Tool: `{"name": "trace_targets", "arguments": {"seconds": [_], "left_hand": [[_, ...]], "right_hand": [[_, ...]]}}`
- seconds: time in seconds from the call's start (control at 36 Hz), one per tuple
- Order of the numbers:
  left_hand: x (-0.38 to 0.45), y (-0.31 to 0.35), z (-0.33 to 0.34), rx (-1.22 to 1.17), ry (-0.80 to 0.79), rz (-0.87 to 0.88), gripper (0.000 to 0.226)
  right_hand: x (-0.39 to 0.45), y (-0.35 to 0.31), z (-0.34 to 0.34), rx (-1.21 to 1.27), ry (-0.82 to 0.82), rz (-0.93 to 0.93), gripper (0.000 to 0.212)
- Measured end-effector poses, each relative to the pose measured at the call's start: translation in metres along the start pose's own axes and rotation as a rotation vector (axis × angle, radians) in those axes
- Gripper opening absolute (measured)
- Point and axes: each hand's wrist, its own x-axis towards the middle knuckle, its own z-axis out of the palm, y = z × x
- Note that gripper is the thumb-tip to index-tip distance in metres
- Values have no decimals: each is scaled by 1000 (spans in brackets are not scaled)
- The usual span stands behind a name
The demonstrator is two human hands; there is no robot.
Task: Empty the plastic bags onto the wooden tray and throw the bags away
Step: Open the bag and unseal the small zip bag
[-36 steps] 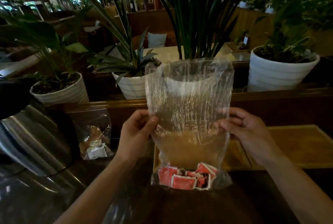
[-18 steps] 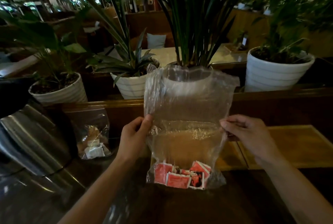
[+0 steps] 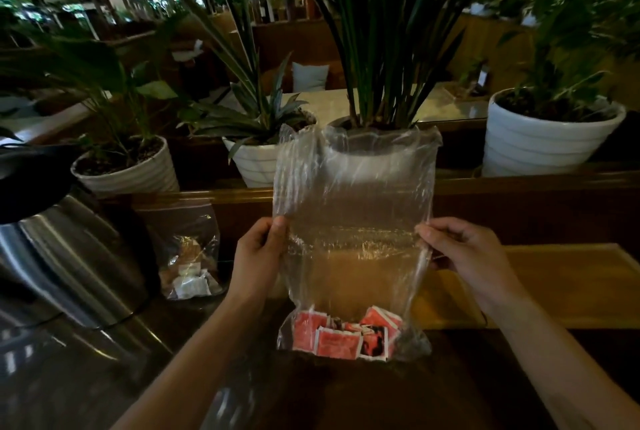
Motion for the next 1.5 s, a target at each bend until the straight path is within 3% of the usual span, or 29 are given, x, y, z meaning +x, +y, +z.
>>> {"name": "trace_targets", "arguments": {"seconds": [0.14,0.33,0.44,0.53,0.64,0.75,0.97,1.11,1.19,1.28,1.42,1.5], "left_hand": [[13,-7,1,22,-51,-126,24],[14,-14,0,-56,-32,-146,27],[8,-21,-5,-72,-54,-133,29],[3,-30,-17,-61,-55,-102,25],[-8,-41,-41,-23,-87,-95,18],[-18,-50,-78,181,-193,12,15],[-5,-71,-173,739,-465,177,17],[7,-82,-217,1128,-443,324,42],[10,-87,-228,1211,-360,352,63],[7,-92,-222,1254,-313,290,60],[3,-102,-210,1123,-317,207,66],[8,-107,-207,1034,-315,225,67]], "right_hand": [[12,5,8,-98,23,8,12],[12,14,18,-81,66,23,12],[2,25,19,-228,107,-34,31],[-15,34,23,-350,229,-63,50],[-52,31,40,-514,316,-167,45],[-80,30,72,-730,214,-270,27],[-94,16,143,-993,-164,-280,18],[-91,-3,191,-1014,-350,-288,27],[-81,-11,223,-1047,-389,-267,34],[-66,-10,254,-1040,-380,-232,44],[-37,1,295,-884,-365,-77,76],[-23,6,315,-740,-316,-1,84]]}}
